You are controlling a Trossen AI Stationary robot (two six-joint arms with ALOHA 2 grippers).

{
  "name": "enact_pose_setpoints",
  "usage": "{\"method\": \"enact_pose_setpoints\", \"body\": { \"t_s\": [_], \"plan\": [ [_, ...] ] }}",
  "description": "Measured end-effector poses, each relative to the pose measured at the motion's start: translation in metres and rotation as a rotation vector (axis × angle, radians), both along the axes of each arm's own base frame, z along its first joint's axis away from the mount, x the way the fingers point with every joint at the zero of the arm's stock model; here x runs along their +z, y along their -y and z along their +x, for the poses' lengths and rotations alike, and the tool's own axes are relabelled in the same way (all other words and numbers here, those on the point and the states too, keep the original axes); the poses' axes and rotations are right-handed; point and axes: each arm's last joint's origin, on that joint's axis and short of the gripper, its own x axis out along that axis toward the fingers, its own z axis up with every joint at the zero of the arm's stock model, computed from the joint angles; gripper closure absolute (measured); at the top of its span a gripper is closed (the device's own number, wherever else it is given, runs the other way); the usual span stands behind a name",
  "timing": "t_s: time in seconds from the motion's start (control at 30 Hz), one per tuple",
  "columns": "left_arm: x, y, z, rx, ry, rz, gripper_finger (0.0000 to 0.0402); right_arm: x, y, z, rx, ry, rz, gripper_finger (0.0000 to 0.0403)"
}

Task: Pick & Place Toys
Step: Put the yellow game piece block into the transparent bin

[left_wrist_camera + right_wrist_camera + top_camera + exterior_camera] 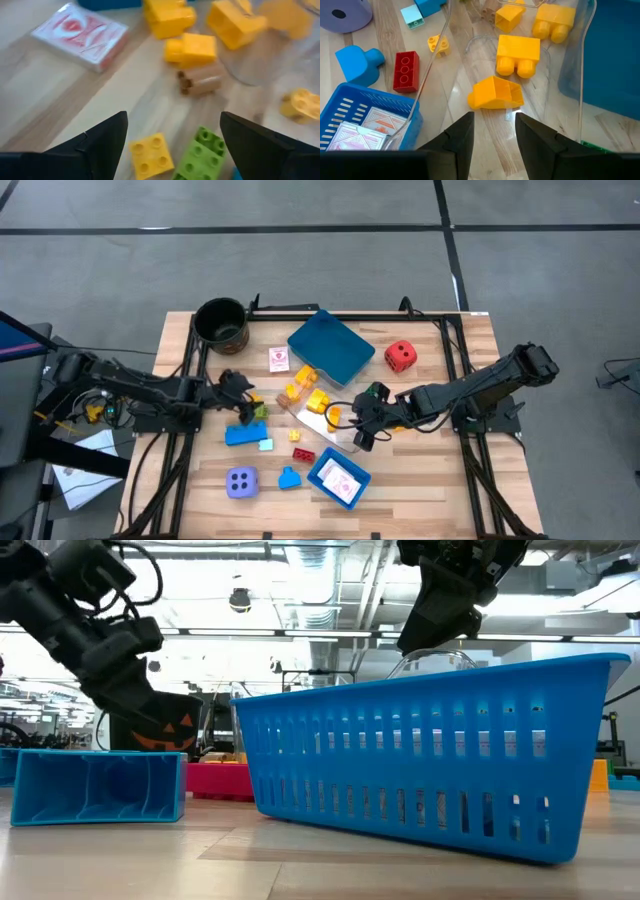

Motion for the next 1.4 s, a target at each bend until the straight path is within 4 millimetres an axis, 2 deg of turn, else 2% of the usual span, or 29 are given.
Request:
{"method": "enact_pose_setpoints", "body": {
  "t_s": [0.13, 0.3, 0.8, 1.1, 1.27, 1.4],
  "plan": [
    [0.0, -0.008, 0.0, 0.08, 0.017, -0.033, 0.0094, 0.0, 0.0, 0.0, 0.0, 0.0, 0.0, 0.0267],
    [-0.004, -0.011, 0.0, 0.085, -0.006, -0.13, 0.0094, 0.0, 0.0, 0.0, 0.0, 0.0, 0.0, 0.0267],
    [-0.027, -0.011, 0.005, 0.091, -0.177, -0.127, 0.0097, 0.0, 0.0, 0.0, 0.0, 0.002, 0.001, 0.0267],
    [-0.034, -0.011, 0.007, 0.068, -0.241, -0.105, 0.0097, 0.0, 0.0, 0.0, 0.0, 0.002, 0.001, 0.0267],
    [-0.035, -0.011, 0.005, 0.07, -0.262, -0.093, 0.0115, 0.0, 0.0, 0.0, 0.0, 0.002, 0.001, 0.0267],
    [-0.036, -0.012, 0.004, 0.088, -0.268, -0.07, 0.015, 0.0, 0.0, 0.0, 0.0, 0.002, 0.001, 0.0267]
  ]
}}
